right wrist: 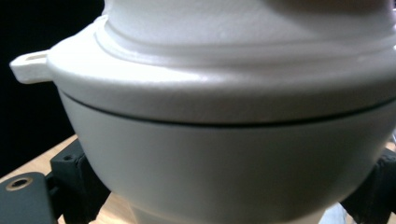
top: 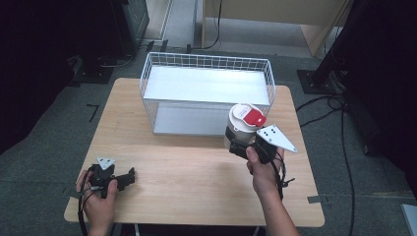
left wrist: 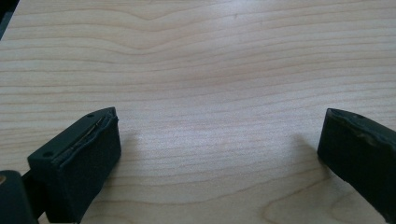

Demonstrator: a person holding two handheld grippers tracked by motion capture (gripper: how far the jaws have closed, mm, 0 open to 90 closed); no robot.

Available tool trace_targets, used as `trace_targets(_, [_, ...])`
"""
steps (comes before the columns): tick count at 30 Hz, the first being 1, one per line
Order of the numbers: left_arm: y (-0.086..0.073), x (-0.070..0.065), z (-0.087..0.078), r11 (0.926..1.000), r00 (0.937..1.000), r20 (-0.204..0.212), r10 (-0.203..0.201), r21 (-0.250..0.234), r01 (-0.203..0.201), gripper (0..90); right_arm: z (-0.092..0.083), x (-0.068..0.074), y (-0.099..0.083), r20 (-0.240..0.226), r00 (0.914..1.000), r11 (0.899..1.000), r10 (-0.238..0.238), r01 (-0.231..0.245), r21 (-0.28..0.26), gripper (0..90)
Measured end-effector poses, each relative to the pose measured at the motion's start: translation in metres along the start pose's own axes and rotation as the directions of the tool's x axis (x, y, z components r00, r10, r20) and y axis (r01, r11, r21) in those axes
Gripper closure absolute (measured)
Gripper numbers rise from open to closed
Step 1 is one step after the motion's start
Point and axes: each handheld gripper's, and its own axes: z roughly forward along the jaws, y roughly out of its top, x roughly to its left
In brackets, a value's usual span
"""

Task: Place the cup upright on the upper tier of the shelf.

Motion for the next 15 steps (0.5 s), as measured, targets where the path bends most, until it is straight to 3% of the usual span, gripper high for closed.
trace_targets(8, [0.0,0.0,0.0,1.0,1.0,0.0,-0.003,-0.002,0.003,0.0,0.011,0.007,0.019,-0.001,0.9997,0.999,-0.023,0.023,-0.026,7.8])
trace_targets(15, [0.0,0.0,0.0,1.0,1.0,0.0,0.0,0.0,0.0,0.0,0.023,0.009,0.034,-0.001,0.9999,0.998,-0.016,0.016,-0.055,7.8])
